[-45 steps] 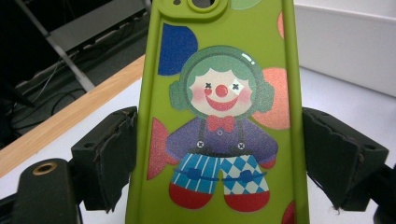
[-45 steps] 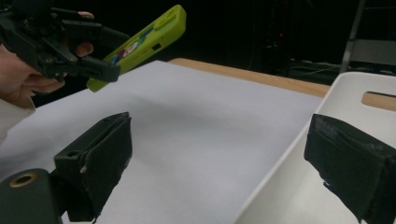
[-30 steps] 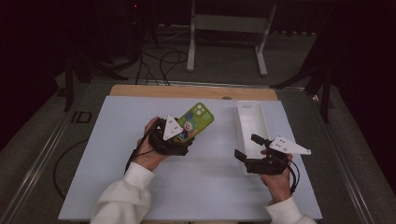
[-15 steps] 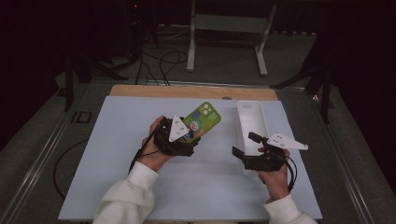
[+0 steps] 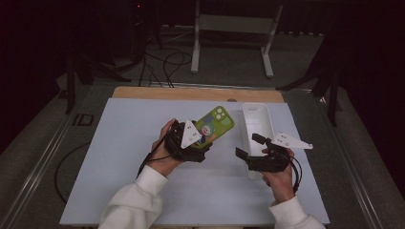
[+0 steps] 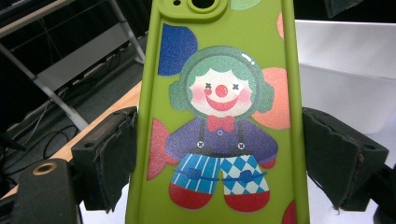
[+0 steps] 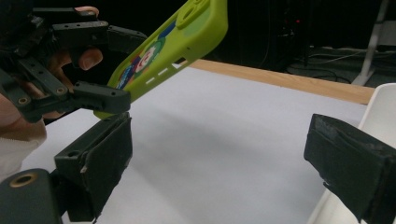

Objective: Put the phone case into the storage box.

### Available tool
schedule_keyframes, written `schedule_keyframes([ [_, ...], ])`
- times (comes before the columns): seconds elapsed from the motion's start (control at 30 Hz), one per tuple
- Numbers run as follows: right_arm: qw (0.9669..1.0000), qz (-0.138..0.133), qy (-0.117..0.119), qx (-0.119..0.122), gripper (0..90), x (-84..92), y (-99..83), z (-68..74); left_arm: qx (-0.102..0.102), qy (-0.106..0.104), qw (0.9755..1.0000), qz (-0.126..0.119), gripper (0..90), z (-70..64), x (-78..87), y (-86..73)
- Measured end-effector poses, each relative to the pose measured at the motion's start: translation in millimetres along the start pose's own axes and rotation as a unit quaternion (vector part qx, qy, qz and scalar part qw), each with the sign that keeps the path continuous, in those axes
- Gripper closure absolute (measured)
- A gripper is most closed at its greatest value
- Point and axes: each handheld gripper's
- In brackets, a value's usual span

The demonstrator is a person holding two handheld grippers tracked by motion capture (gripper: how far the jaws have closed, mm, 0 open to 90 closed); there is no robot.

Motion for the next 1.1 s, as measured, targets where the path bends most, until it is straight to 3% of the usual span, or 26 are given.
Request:
schedule_keyframes([
  [0.23, 0.9999, -0.002, 0.006, -0.016, 7.8, -3.0, 3.2, 0.2, -0.010, -0.010, 0.9999, -0.001, 16.1, -7.8, -3.1, 2.8],
  [1.1, 0.9986, 0.011, 0.034, -0.040, 8.1, -24.8, 14.9, 9.7, -0.032, -0.039, 0.9986, -0.017, 16.1, -35.2, -6.6, 11.3],
])
Point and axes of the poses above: each handheld gripper's, and its own axes: x roughly backward along the jaws, y roughly out of its top, z roughly to its left, and after that the axes turned 10 degrees about -z, right-handed
